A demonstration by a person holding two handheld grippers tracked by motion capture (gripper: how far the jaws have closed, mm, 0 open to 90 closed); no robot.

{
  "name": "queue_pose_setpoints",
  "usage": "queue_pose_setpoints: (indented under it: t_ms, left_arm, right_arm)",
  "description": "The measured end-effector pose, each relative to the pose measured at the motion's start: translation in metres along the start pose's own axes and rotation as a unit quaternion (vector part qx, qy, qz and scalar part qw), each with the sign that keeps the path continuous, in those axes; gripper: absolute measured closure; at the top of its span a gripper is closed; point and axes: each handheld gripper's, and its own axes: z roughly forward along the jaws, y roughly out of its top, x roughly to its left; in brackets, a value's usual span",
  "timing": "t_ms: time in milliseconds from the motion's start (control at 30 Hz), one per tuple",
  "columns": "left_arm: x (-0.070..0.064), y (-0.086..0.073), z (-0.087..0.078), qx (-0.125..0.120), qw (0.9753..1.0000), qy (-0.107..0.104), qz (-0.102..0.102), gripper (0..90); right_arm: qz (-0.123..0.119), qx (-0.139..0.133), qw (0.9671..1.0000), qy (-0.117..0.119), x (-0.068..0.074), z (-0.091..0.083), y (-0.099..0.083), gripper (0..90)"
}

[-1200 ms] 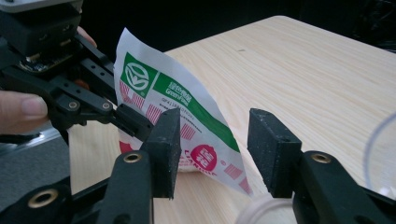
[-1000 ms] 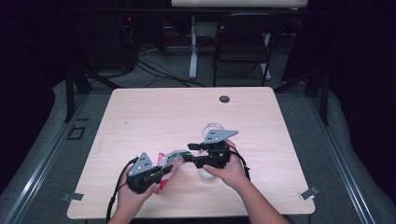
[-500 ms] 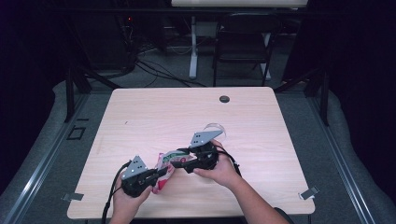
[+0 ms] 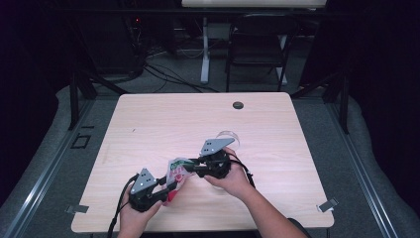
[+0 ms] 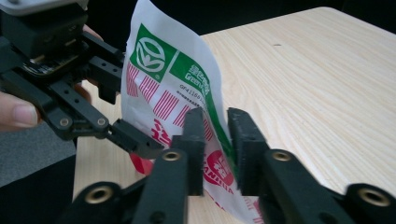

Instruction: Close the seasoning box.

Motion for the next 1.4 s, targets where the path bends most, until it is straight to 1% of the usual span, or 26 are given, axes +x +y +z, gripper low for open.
queue_pose_setpoints:
  t_ms: [67, 100, 167, 200, 233, 333, 367, 467, 533, 600, 733, 900, 967, 1233, 1367, 1400]
  left_arm:
    - [0.001, -0.003, 0.003, 0.01, 0.9999, 0.0, -0.011, 53.8]
    - [0.002, -0.004, 0.004, 0.011, 0.9998, -0.002, -0.015, 50.5]
    - [0.001, -0.007, 0.006, -0.003, 0.9999, 0.001, -0.014, 45.3]
    - [0.001, -0.007, 0.006, -0.004, 0.9999, 0.005, -0.012, 43.8]
    - [0.0, -0.008, 0.007, -0.005, 0.9999, 0.011, -0.009, 42.8]
    - [0.0, -0.011, 0.009, -0.013, 0.9996, 0.023, -0.011, 37.9]
    - [0.001, -0.011, 0.009, -0.011, 0.9995, 0.028, -0.009, 36.8]
    - [0.002, -0.014, 0.012, -0.013, 0.999, 0.04, -0.013, 35.7]
    - [0.003, -0.015, 0.014, -0.013, 0.9989, 0.041, -0.021, 33.2]
    - [0.004, -0.016, 0.014, -0.012, 0.9987, 0.043, -0.024, 32.7]
    - [0.004, -0.019, 0.02, -0.006, 0.9985, 0.048, -0.024, 31.0]
    - [0.005, -0.022, 0.031, 0.01, 0.9984, 0.05, -0.025, 29.9]
    - [0.005, -0.024, 0.036, 0.009, 0.9983, 0.055, -0.02, 29.2]
    - [0.009, -0.025, 0.045, 0.006, 0.9979, 0.061, -0.021, 23.1]
    - [0.01, -0.024, 0.048, 0.009, 0.9975, 0.064, -0.029, 22.6]
    - [0.01, -0.024, 0.048, 0.009, 0.9976, 0.061, -0.033, 22.6]
  right_arm:
    - [-0.004, -0.002, 1.0, -0.002, 0.001, -0.001, 0.0, 83.4]
    - [-0.005, -0.003, 1.0, -0.003, 0.001, -0.002, 0.0, 84.6]
    - [-0.01, -0.004, 0.9999, -0.009, 0.002, -0.002, 0.001, 86.9]
    - [-0.013, -0.002, 0.9999, -0.01, 0.002, -0.003, 0.001, 89.2]
    - [-0.013, -0.003, 0.9999, -0.008, 0.002, -0.003, 0.001, 89.3]
    - [-0.011, -0.005, 0.9999, -0.01, 0.004, -0.003, 0.002, 89.7]
    - [-0.011, -0.005, 0.9999, -0.01, 0.004, -0.003, 0.002, 89.7]
    - [-0.014, -0.003, 0.9998, -0.012, 0.005, -0.003, 0.002, 89.9]
    - [-0.015, -0.003, 0.9998, -0.012, 0.005, -0.003, 0.002, 89.9]
    - [-0.015, -0.006, 0.9998, -0.014, 0.006, -0.003, 0.002, 89.8]
    - [-0.016, -0.007, 0.9997, -0.015, 0.007, -0.003, 0.002, 89.7]
    - [-0.015, -0.008, 0.9997, -0.015, 0.007, -0.003, 0.002, 89.8]
    - [-0.017, -0.006, 0.9997, -0.017, 0.007, -0.003, 0.002, 89.8]
    - [-0.016, -0.011, 0.9996, -0.018, 0.008, -0.003, 0.002, 90.0]
    - [-0.017, -0.011, 0.9996, -0.02, 0.008, -0.003, 0.002, 90.0]
    - [-0.016, -0.011, 0.9996, -0.02, 0.008, -0.003, 0.002, 90.0]
